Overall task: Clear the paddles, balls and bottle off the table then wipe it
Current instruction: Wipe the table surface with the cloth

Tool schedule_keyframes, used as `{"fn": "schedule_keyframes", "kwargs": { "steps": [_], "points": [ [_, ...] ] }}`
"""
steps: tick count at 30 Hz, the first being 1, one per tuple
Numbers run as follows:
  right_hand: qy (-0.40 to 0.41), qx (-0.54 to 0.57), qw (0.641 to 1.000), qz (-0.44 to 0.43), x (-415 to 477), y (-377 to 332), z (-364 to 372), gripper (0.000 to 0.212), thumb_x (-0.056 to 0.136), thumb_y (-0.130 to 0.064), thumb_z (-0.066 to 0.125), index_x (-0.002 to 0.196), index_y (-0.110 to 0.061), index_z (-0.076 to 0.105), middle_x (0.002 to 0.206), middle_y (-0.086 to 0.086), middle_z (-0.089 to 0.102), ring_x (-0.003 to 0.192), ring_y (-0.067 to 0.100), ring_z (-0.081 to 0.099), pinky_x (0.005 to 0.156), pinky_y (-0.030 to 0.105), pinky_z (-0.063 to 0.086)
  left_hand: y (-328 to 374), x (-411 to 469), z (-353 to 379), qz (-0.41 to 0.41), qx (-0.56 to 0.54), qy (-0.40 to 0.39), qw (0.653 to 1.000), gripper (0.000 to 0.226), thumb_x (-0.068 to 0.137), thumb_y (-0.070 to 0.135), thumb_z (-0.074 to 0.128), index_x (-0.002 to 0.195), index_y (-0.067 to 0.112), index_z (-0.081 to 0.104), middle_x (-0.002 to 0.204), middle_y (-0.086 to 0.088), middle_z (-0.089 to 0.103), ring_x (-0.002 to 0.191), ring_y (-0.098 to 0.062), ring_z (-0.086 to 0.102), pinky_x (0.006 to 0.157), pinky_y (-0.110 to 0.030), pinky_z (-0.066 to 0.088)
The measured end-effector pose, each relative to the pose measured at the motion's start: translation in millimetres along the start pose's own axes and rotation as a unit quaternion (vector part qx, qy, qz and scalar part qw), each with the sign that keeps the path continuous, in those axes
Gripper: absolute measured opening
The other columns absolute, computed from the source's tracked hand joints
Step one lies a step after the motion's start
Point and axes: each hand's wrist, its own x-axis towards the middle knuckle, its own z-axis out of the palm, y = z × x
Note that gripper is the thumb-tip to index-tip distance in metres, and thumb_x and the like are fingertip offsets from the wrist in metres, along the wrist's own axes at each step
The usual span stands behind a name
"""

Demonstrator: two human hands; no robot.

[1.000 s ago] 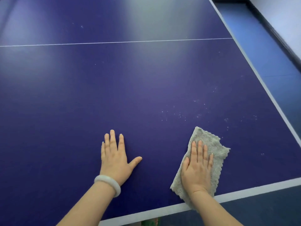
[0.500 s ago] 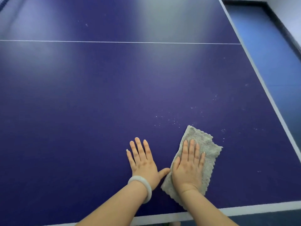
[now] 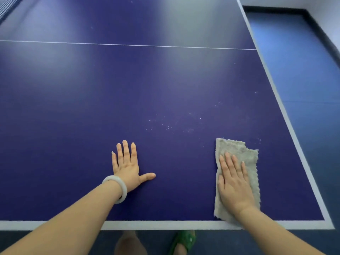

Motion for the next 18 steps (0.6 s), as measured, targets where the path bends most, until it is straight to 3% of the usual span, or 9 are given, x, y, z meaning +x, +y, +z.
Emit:
{"fn": "schedule_keyframes", "kwargs": {
  "steps": [2,3,7,11,18],
  "points": [
    [0.012,0.031,0.995,0.099,19.5,-20.8,0.0,0.06,0.099,-0.033,0.008,0.152,-0.019,-0.018,0.162,0.0,-0.02,0.149,0.019,-0.02,0.122,0.045,-0.008,1.2,-1.4,-2.1,-0.005,0.007,0.0,1.0,0.132,0.067,0.093,0.037,0.138,0.014,-0.041,0.149,-0.014,-0.045,0.139,-0.034,-0.039,0.116,-0.05,-0.018],
    [0.014,0.042,0.993,0.11,24.1,-36.3,0.6,0.061,0.099,-0.032,0.009,0.151,-0.018,-0.019,0.162,0.002,-0.021,0.149,0.021,-0.02,0.122,0.047,-0.009,1.8,-2.6,-3.6,-0.007,0.009,0.0,1.0,0.132,0.067,0.092,0.038,0.142,0.014,-0.038,0.151,-0.014,-0.042,0.14,-0.034,-0.036,0.117,-0.05,-0.017],
    [0.023,0.027,0.998,-0.058,-1.0,-81.5,11.1,0.062,0.097,-0.036,0.008,0.155,-0.016,-0.004,0.164,0.004,-0.011,0.15,0.022,-0.014,0.122,0.048,-0.003,9.9,-9.2,-10.3,-0.032,0.001,0.02,0.999,0.127,0.072,0.086,0.047,0.152,0.015,-0.021,0.159,-0.012,-0.028,0.147,-0.033,-0.022,0.121,-0.046,-0.004],
    [0.024,0.007,0.987,-0.156,-39.7,-43.1,20.9,0.06,0.1,-0.034,0.024,0.157,-0.016,0.016,0.165,0.003,0.006,0.152,0.022,0.005,0.119,0.048,0.012,51.9,-19.8,-0.9,-0.028,-0.062,0.083,0.994,0.113,0.081,0.076,0.05,0.156,0.011,-0.006,0.162,-0.011,-0.018,0.149,-0.029,-0.016,0.123,-0.043,-0.001],
    [0.031,-0.018,0.999,-0.015,-68.0,48.8,23.2,0.061,0.095,-0.031,0.026,0.154,-0.012,0.026,0.164,0.004,0.015,0.151,0.022,0.015,0.118,0.048,0.019,123.4,-21.1,20.3,-0.094,-0.119,0.048,0.987,0.149,0.052,0.099,0.043,0.148,0.009,-0.028,0.155,-0.019,-0.032,0.143,-0.038,-0.03,0.115,-0.053,-0.015]
  ]
}}
